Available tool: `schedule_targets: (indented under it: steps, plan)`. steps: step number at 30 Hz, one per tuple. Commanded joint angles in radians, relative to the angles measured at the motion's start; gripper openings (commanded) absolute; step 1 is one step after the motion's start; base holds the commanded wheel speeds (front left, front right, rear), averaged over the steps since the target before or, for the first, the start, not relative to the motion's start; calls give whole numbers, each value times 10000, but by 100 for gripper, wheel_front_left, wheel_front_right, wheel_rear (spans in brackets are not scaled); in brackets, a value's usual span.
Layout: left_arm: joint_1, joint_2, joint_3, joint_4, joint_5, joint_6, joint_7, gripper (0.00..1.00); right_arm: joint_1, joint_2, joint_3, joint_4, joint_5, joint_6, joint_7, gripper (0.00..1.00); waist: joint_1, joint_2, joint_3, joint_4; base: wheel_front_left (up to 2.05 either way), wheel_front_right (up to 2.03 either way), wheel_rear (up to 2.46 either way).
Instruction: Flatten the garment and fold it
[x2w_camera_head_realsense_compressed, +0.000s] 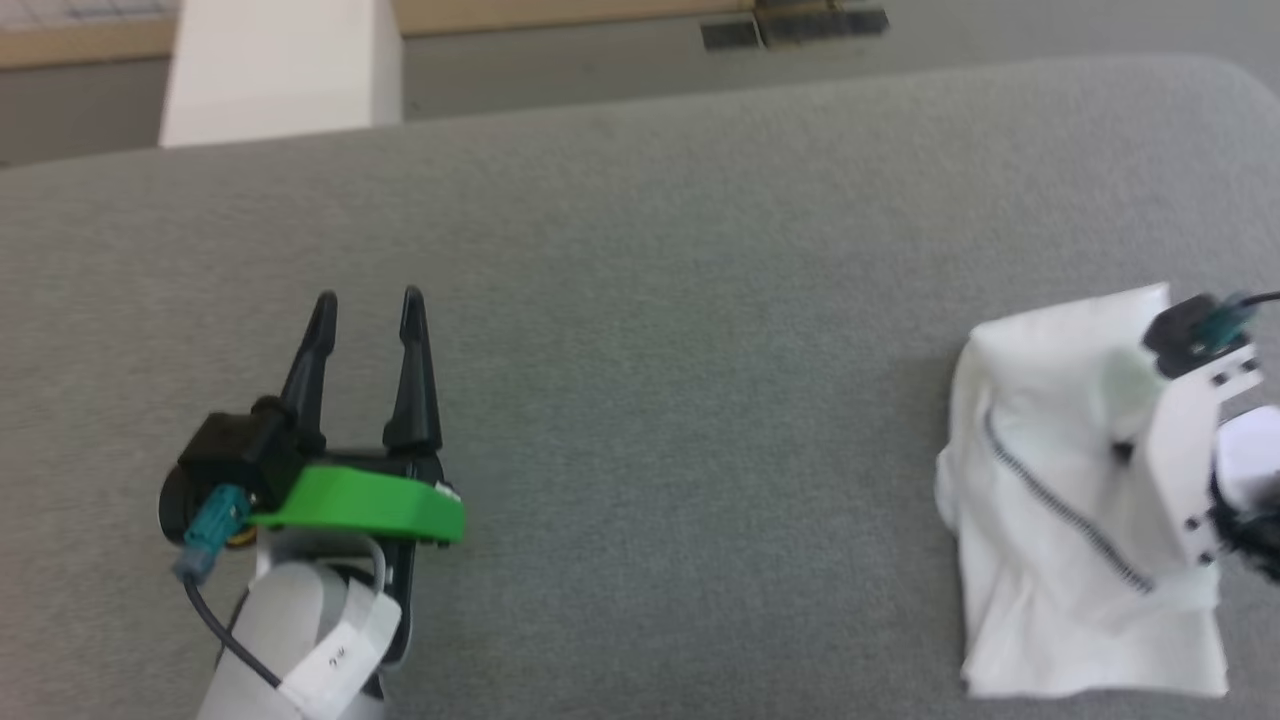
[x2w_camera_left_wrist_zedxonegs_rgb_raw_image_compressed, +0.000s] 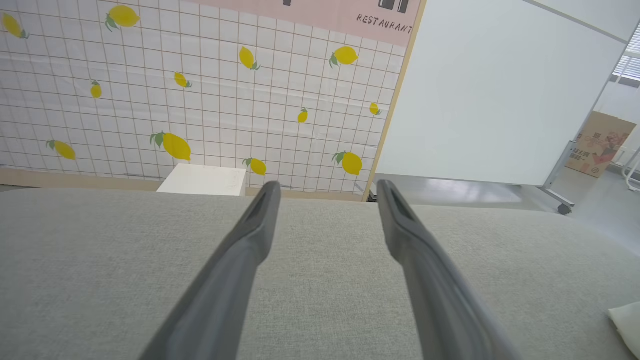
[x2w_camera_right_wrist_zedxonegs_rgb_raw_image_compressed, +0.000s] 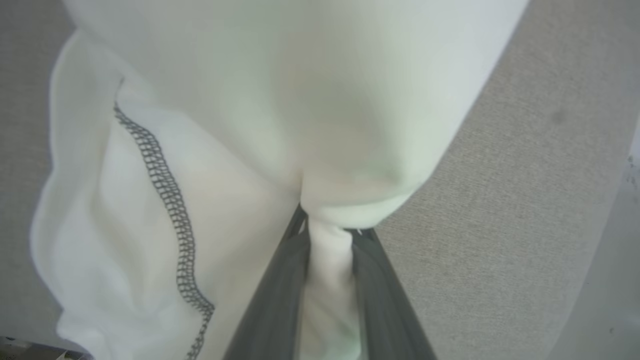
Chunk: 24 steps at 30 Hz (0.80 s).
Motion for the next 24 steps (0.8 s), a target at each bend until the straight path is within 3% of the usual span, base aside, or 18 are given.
schedule_targets:
  steps: [1,11,24]
  plan:
    - [-274,132,-26,-102,161,60,60,100,-275,-156,-115,193,31,-17,-200,0,0,93,1482,-957,0,0,0]
    - [-1139,608,-155,-1308,729,318,868,100,-1925,-1446,-771,2587,-229,-17,-2340,0,0,93,3618,-735,0,0,0]
    - [-1081,998,53,-2366,931,652,1355,100,-3826,-2375,-924,5021,-977,-17,-4520,0,0,93,4708,-318,0,0,0]
